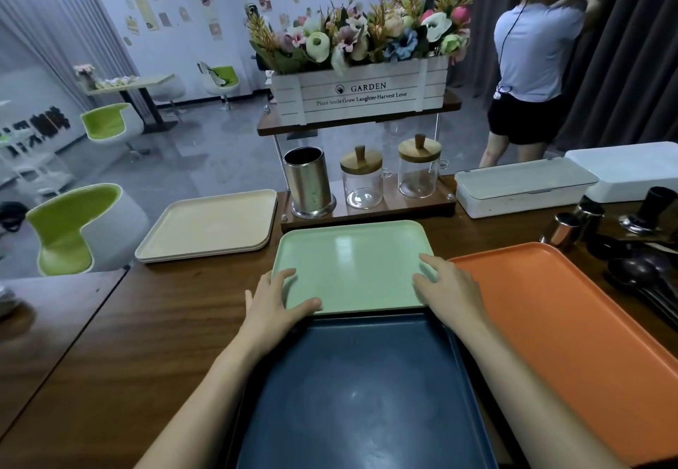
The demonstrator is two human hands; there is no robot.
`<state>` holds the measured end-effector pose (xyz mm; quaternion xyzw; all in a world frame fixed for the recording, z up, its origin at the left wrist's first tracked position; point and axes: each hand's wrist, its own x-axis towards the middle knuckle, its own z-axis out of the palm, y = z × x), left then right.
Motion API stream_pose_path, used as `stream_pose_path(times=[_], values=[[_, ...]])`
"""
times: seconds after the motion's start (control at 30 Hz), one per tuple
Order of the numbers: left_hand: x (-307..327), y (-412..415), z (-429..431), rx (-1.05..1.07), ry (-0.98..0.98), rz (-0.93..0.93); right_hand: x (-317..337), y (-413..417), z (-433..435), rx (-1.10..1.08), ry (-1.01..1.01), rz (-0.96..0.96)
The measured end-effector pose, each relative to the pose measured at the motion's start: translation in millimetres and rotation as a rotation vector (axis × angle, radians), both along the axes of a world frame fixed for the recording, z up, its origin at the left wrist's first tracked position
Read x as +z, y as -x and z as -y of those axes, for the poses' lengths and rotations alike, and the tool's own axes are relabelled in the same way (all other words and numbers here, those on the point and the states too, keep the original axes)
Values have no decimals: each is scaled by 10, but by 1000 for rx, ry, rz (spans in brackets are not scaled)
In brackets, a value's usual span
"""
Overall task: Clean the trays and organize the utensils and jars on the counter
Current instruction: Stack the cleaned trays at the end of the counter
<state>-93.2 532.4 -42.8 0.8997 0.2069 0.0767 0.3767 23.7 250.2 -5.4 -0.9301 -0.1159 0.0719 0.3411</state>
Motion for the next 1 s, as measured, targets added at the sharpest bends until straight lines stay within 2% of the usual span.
stream_pose_path(times=[0.17, 0.47, 1.0], values=[[66, 148, 46, -1, 50, 15, 21, 96, 3, -5, 35, 68], [197, 515, -250, 23, 85, 61, -31, 285, -241, -11, -38, 72], [232, 1361, -2000, 34, 28, 135, 214, 1134, -1942, 127, -60, 16]])
